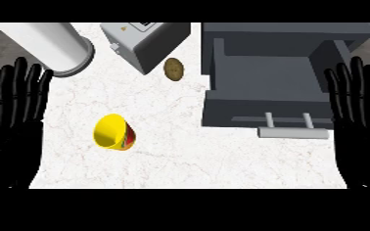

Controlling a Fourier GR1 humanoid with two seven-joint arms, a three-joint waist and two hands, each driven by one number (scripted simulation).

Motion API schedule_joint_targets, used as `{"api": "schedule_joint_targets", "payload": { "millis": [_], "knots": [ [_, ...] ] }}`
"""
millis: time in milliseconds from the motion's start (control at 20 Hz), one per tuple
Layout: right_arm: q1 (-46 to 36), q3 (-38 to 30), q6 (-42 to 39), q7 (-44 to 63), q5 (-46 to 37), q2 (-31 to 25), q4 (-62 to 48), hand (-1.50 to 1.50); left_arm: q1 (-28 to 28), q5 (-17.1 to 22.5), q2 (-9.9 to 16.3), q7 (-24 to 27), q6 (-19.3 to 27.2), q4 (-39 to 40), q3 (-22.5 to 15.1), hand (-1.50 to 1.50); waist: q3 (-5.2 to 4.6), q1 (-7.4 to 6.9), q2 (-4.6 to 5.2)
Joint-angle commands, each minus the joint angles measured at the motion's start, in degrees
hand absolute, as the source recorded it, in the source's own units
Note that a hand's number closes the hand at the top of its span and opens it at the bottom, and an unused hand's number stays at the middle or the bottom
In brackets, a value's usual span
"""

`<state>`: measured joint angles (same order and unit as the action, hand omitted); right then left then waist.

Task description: Pick up the cup, place it into the drawer and close the drawer

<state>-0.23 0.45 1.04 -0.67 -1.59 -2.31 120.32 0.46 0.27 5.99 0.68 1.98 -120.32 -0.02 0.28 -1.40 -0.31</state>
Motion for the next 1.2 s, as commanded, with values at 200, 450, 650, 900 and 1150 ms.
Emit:
{"api": "schedule_joint_targets", "payload": {
  "millis": [200, 450, 650, 900, 1150],
  "knots": [
    [-0.45, 0.61, -2.68, 2.01, 1.37, -1.71, 0.23, -1.50, 2.28, 10.26, 3.40, 4.34, -14.04, 0.67, -3.83, -1.50, -0.34, 1.53, 0.25],
    [2.34, 3.23, -5.92, 3.24, 6.33, -0.35, -1.88, -1.50, 2.70, 24.18, 3.55, 0.33, -19.31, 5.99, -0.49, -1.50, -0.32, 1.47, 0.34],
    [1.87, -1.27, -7.93, 2.10, 9.67, -2.16, -2.97, -1.50, 2.95, 24.38, 2.73, -2.61, -19.55, 4.52, -1.98, -1.50, -0.27, 1.47, 0.29],
    [-6.45, -2.42, -5.24, 9.65, 8.97, -2.60, -3.05, -1.50, -1.45, 23.95, 3.04, -1.68, -20.82, 10.55, 1.44, -1.50, -0.30, 1.37, 0.32],
    [-6.60, 1.28, -4.23, 6.24, 4.99, -0.17, -5.43, -1.50, -1.96, 27.62, 3.79, -7.11, -19.76, 6.89, 4.10, -1.50, -0.29, 1.29, 0.30]
  ]
}}
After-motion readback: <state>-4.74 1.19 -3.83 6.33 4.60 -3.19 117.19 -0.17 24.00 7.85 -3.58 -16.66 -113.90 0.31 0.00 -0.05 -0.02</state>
